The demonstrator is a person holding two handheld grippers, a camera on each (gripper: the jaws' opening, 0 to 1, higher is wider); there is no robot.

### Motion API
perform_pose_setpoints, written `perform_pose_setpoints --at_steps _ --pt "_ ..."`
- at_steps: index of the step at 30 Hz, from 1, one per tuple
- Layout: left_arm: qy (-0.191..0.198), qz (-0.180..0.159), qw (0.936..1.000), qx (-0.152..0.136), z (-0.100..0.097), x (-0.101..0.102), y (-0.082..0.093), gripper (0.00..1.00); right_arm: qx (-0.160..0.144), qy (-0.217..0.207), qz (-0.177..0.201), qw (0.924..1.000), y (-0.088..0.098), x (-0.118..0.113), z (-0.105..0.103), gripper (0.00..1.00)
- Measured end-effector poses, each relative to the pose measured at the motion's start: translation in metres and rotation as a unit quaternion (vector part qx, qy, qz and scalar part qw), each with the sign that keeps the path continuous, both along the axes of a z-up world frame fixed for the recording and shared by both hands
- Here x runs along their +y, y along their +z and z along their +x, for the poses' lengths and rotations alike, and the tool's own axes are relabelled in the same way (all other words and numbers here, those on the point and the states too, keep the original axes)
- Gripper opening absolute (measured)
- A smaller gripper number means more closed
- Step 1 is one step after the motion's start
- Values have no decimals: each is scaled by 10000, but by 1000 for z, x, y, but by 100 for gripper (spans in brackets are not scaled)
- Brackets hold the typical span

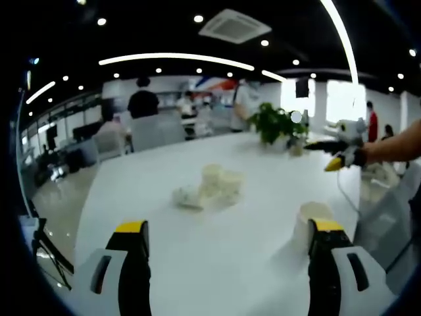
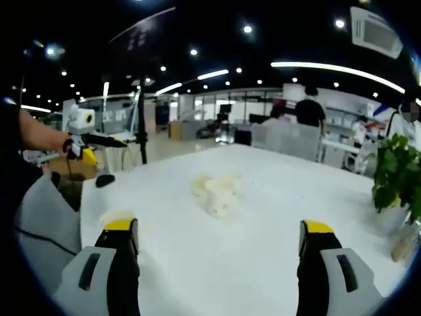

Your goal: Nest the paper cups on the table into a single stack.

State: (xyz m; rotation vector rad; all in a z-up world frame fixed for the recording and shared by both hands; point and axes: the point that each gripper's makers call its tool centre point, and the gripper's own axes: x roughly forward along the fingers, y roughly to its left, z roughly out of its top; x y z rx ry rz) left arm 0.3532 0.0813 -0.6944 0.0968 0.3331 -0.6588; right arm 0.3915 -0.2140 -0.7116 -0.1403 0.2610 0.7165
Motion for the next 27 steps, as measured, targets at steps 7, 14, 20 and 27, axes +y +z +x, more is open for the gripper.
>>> perform_pose_setpoints --at_steps 7,14,20,27 --pt "108 -57 9999 3 2 1 -1 98 -50 118 118 9998 -6 17 21 100" --pt "69 2 10000 47 3 -3 -7 98 -171 332 253 9990 -11 38 36 100" --pt "70 19 10000 41 3 -4 -11 98 -285 437 340 9981 -17 58 60 100" --pt "78 28 10000 44 7 -2 -12 98 -293 498 408 9975 -25 78 86 100"
